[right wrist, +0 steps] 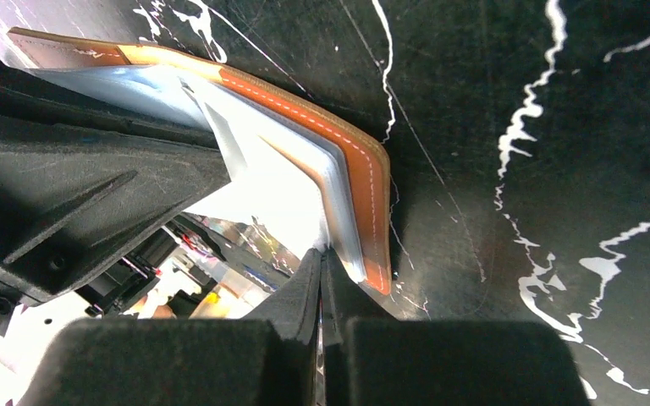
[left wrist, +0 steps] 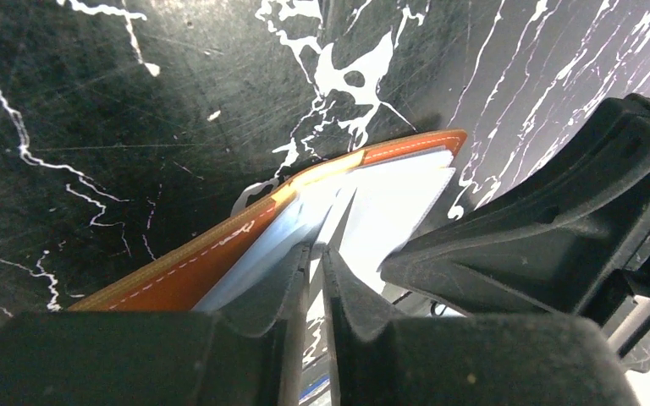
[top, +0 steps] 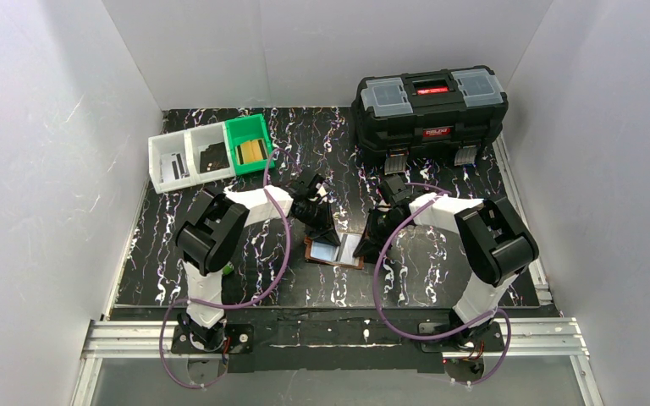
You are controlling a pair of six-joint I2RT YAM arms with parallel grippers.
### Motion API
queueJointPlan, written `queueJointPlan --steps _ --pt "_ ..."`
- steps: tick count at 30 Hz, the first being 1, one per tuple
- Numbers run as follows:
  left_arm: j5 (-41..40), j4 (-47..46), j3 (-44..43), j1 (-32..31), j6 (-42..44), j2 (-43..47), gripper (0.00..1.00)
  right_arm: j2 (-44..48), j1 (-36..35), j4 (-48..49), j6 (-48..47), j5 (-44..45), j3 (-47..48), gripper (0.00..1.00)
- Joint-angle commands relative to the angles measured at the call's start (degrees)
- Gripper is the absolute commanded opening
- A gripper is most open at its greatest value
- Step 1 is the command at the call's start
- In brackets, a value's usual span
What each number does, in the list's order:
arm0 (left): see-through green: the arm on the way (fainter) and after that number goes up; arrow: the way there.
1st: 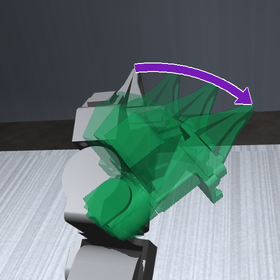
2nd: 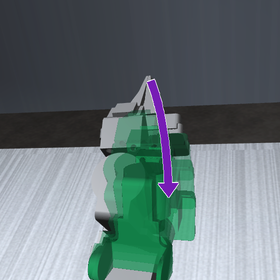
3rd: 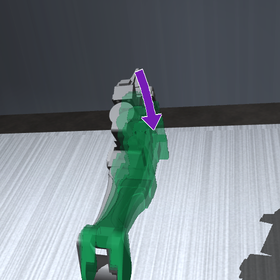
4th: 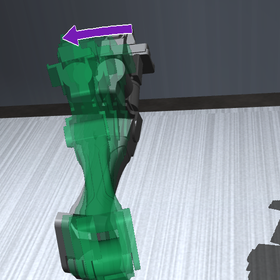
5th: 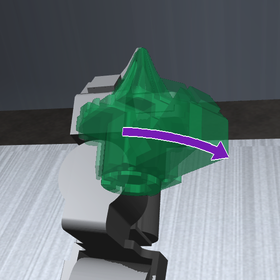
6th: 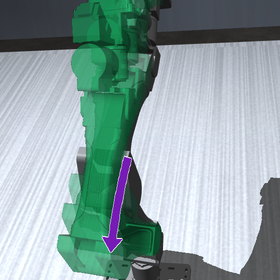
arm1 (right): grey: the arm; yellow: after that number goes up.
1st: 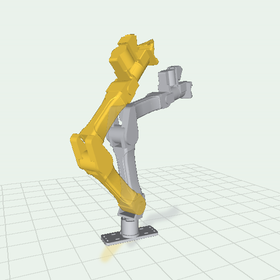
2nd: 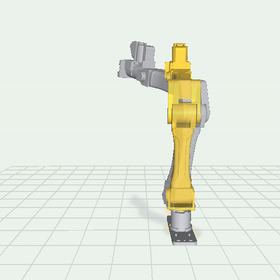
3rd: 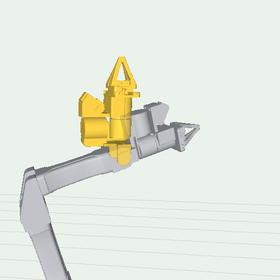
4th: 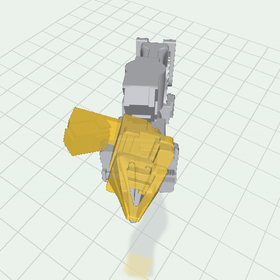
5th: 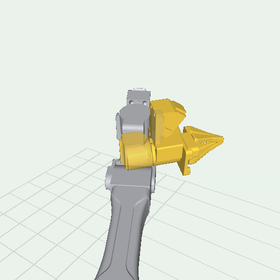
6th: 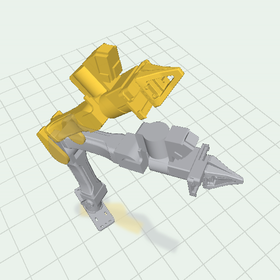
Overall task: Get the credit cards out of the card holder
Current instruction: Remove the credit card from the card holder.
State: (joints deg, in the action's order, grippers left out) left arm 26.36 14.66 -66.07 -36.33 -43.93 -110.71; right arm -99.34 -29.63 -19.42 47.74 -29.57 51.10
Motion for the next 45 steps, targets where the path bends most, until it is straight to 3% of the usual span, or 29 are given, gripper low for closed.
queueJointPlan --steps 1,8,28,36,40,45 --pt "-6.45 5.11 5.23 -0.03 2.86 -2.24 0.16 -2.03 -0.38 2.97 -1.32 4.35 0.82 0.01" --pt "-3.95 3.39 8.05 2.35 3.0 -0.37 0.25 -2.97 -0.03 1.98 -1.67 5.71 0.47 0.01" --pt "-1.96 4.5 9.56 4.4 7.53 0.19 0.37 -3.51 2.38 1.57 -3.67 6.56 -0.51 0.01" --pt "7.07 -7.66 14.19 4.9 1.15 -0.62 0.31 -4.85 2.26 1.1 -4.28 6.45 0.32 0.01" --pt "13.44 -23.9 20.6 6.93 -7.76 0.74 0.29 -5.71 2.21 0.28 -5.08 7.15 0.54 0.01" --pt "15.37 -29.51 23.33 8.08 -10.5 1.46 0.25 -6.04 2.21 -0.08 -5.13 7.57 0.65 0.01"
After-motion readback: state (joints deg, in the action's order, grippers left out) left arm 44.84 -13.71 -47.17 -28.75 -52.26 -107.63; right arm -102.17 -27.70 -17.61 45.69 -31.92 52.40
